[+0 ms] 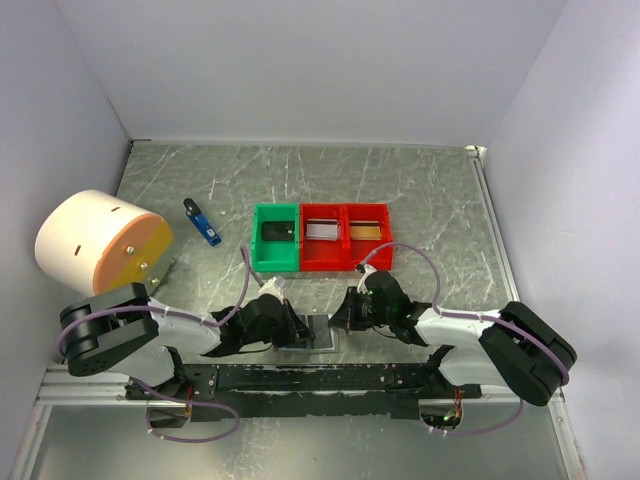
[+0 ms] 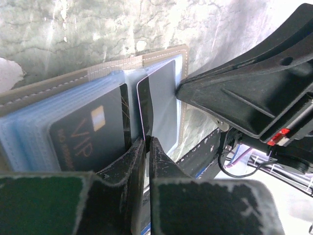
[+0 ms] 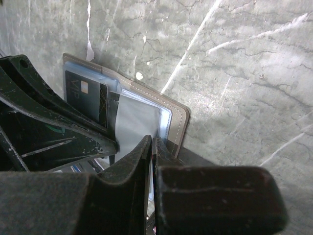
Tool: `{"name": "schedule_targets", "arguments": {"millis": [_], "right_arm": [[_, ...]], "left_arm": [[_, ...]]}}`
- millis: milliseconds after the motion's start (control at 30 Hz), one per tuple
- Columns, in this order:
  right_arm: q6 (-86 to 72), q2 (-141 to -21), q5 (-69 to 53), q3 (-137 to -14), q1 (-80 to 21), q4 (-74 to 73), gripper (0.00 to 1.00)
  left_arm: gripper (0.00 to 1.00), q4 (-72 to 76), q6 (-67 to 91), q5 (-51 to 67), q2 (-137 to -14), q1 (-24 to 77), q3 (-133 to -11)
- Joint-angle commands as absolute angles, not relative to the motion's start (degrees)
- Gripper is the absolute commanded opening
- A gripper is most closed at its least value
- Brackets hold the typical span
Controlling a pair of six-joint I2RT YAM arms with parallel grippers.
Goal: Take the credit cards out of the card holder
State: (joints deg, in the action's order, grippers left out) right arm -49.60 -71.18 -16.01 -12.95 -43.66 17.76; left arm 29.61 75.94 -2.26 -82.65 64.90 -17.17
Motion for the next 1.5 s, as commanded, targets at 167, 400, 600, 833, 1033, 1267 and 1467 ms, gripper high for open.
{"name": "schedule_targets", "arguments": {"millis": [167,400,600,833,1033,1267,1467], "right_arm": [[-47.2,-73.5,-13.1,-10.9,-44.0,8.9,0.06],[-47.1,-71.3,-12.6,-11.0,-44.0,8.0,0.06],[-47.3,-69.4,-12.2,-11.1,-44.0,7.0,0.06],[-48.4,-62.7,-15.7,-13.6,-44.5,7.1,0.07],[-49.8,-57.3,-13.6,-17.2,-49.4,7.8,0.11],[-50.6,-70.7,-8.7,-19.8,-51.6,5.1,0.11],[-49.2,-72.1,-5.8,-19.8,-51.5,0.1,0.11]], "left_arm": [[0.09,21.5,75.1,-5.3,-76.6,64.9,-19.8],[0.08,18.0,74.5,-5.8,-75.4,64.9,-20.6],[0.07,13.5,73.9,-6.9,-73.2,65.0,-21.4],[0.07,13.8,73.4,-6.3,-73.0,64.9,-21.2],[0.07,13.9,72.9,-5.8,-74.9,65.0,-22.4],[0.08,14.2,73.0,-5.7,-75.4,65.0,-22.7],[0.1,15.0,73.5,-6.1,-75.0,65.1,-22.4]]}}
